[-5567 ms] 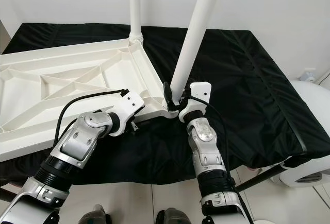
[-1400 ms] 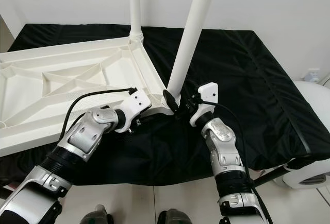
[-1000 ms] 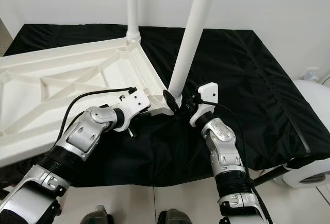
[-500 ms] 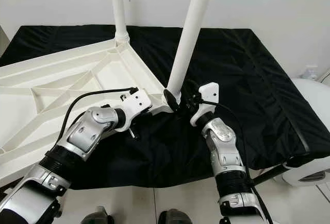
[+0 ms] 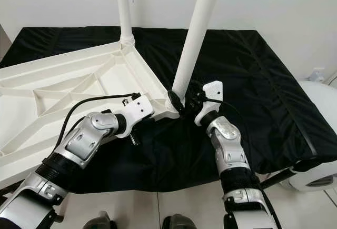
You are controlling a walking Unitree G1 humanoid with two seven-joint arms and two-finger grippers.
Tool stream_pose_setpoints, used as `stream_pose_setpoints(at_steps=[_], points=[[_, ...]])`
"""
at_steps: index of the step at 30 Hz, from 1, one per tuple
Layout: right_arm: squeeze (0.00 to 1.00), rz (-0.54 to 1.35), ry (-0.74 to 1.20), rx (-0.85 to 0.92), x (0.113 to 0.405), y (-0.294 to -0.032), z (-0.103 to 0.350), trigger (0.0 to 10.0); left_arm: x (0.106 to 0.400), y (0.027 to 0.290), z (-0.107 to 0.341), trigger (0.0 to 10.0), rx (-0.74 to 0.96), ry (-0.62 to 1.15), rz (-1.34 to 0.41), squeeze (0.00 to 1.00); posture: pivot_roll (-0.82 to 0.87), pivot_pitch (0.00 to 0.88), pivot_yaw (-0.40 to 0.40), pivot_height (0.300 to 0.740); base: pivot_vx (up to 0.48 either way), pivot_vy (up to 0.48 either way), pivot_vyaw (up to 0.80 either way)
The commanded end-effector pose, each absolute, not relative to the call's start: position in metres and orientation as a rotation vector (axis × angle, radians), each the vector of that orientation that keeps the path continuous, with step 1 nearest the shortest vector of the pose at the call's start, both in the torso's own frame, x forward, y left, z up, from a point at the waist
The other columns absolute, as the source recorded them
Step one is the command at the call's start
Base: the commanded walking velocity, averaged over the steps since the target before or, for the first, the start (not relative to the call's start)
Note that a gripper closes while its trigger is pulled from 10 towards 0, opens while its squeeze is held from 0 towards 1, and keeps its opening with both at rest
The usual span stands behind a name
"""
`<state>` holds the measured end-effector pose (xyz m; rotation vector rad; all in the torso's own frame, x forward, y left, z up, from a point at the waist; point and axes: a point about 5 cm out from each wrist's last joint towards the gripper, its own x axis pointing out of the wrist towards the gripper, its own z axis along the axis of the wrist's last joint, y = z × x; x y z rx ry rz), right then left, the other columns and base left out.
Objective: Building children table
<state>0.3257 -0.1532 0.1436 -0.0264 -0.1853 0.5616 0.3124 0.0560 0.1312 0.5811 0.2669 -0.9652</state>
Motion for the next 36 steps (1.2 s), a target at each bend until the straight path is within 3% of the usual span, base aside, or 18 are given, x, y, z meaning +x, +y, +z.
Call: stream_pose_setpoints(at_steps=[1, 22, 23, 24, 26, 27, 28, 29, 36], points=[[0.00, 0.577, -0.167, -0.021, 0.328, -0.154, 0.142, 10.0, 0.308, 0.056, 0.124, 10.0, 0.597, 0.287, -0.989, 0.00, 0.00, 0.003, -0.049, 0.740, 0.000, 0.000, 0.00], [0.00, 0.720, -0.133, -0.086, 0.349, -0.146, 0.147, 10.0, 0.305, 0.053, 0.129, 10.0, 0.603, 0.259, -0.992, 0.00, 0.02, 0.000, -0.061, 0.740, 0.000, 0.000, 0.00], [0.00, 0.733, -0.132, -0.092, 0.351, -0.147, 0.149, 9.5, 0.304, 0.053, 0.129, 10.0, 0.604, 0.258, -0.993, 0.00, 0.02, 0.000, -0.061, 0.740, 0.000, 0.000, 0.00], [0.00, 0.741, -0.132, -0.094, 0.351, -0.148, 0.150, 8.0, 0.304, 0.052, 0.129, 10.0, 0.604, 0.258, -0.995, 0.00, 0.02, 0.000, -0.061, 0.740, 0.000, 0.000, 0.00], [0.00, 0.744, -0.131, -0.095, 0.352, -0.148, 0.151, 8.0, 0.304, 0.052, 0.129, 10.0, 0.604, 0.257, -0.995, 0.00, 0.02, 0.000, -0.061, 0.740, 0.000, 0.000, 0.00], [0.00, 0.754, -0.125, -0.099, 0.352, -0.148, 0.151, 3.5, 0.304, 0.052, 0.129, 10.0, 0.604, 0.255, -0.996, 0.00, 0.02, 0.000, -0.062, 0.740, 0.000, 0.000, 0.00], [0.00, 0.754, -0.125, -0.099, 0.352, -0.148, 0.151, 3.5, 0.304, 0.052, 0.129, 10.0, 0.604, 0.255, -0.996, 0.00, 0.02, 0.000, -0.062, 0.740, 0.000, 0.000, 0.00], [0.00, 0.759, -0.120, -0.101, 0.352, -0.149, 0.150, 0.0, 0.304, 0.051, 0.130, 10.0, 0.605, 0.254, -0.996, 0.00, 0.02, 0.000, -0.063, 0.740, 0.000, 0.000, 0.00], [0.00, 0.782, -0.098, -0.095, 0.351, -0.153, 0.146, 0.0, 0.304, 0.051, 0.130, 10.0, 0.606, 0.250, -0.996, 0.00, 0.02, 0.000, -0.061, 0.740, 0.000, 0.000, 0.00]])
